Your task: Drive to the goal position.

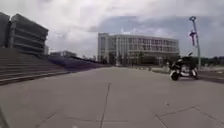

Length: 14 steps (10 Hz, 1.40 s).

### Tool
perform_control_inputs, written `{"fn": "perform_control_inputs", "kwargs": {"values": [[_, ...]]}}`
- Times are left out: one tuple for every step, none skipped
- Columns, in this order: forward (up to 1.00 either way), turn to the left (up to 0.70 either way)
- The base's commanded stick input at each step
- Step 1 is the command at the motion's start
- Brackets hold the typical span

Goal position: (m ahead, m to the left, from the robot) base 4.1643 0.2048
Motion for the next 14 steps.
{"fn": "perform_control_inputs", "kwargs": {"values": [[0.85,0.00],[0.85,0.00],[0.85,0.00],[0.85,0.00],[0.85,0.00],[0.85,0.00],[0.85,0.00],[0.85,0.00],[0.85,0.00],[0.85,0.00],[0.85,0.00],[0.85,0.00],[0.85,0.00],[0.85,0.00]]}}
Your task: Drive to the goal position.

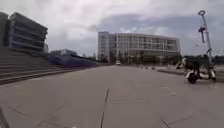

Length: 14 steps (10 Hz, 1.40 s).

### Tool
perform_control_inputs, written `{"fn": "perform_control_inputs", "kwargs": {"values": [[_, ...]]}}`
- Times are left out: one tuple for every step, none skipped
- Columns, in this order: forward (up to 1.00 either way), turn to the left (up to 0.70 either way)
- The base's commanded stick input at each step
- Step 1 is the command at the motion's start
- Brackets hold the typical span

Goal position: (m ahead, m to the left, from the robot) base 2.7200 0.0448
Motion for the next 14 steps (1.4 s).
{"fn": "perform_control_inputs", "kwargs": {"values": [[0.85,0.00],[0.85,0.00],[0.85,0.00],[0.85,0.00],[0.85,0.00],[0.85,0.00],[0.85,0.00],[0.85,0.00],[0.85,0.00],[0.85,0.00],[0.85,0.00],[0.85,0.00],[0.85,0.00],[0.85,0.00]]}}
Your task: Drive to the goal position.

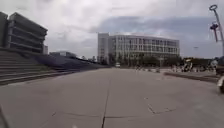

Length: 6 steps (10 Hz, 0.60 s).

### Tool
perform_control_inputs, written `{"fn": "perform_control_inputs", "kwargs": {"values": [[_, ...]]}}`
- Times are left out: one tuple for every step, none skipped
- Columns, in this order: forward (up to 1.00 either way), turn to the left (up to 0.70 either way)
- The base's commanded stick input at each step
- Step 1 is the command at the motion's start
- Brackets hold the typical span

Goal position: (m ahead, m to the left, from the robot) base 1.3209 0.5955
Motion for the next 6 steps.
{"fn": "perform_control_inputs", "kwargs": {"values": [[0.85,-0.01],[0.85,-0.01],[0.85,-0.02],[0.85,-0.02],[0.85,-0.03],[0.85,-0.03]]}}
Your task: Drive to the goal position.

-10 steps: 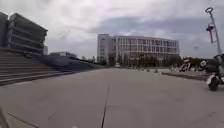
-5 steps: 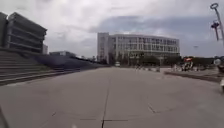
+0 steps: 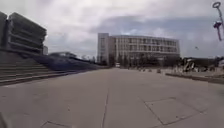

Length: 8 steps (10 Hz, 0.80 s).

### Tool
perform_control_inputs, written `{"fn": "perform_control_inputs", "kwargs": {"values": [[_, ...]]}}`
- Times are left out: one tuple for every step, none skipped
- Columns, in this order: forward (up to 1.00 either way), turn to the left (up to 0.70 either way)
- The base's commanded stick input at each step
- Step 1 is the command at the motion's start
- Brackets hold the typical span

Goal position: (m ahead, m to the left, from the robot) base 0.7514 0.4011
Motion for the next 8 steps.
{"fn": "perform_control_inputs", "kwargs": {"values": [[0.85,-0.04],[0.85,-0.04],[0.85,-0.04],[0.85,-0.04],[0.85,-0.04],[0.85,-0.04],[0.85,-0.05],[0.85,-0.05]]}}
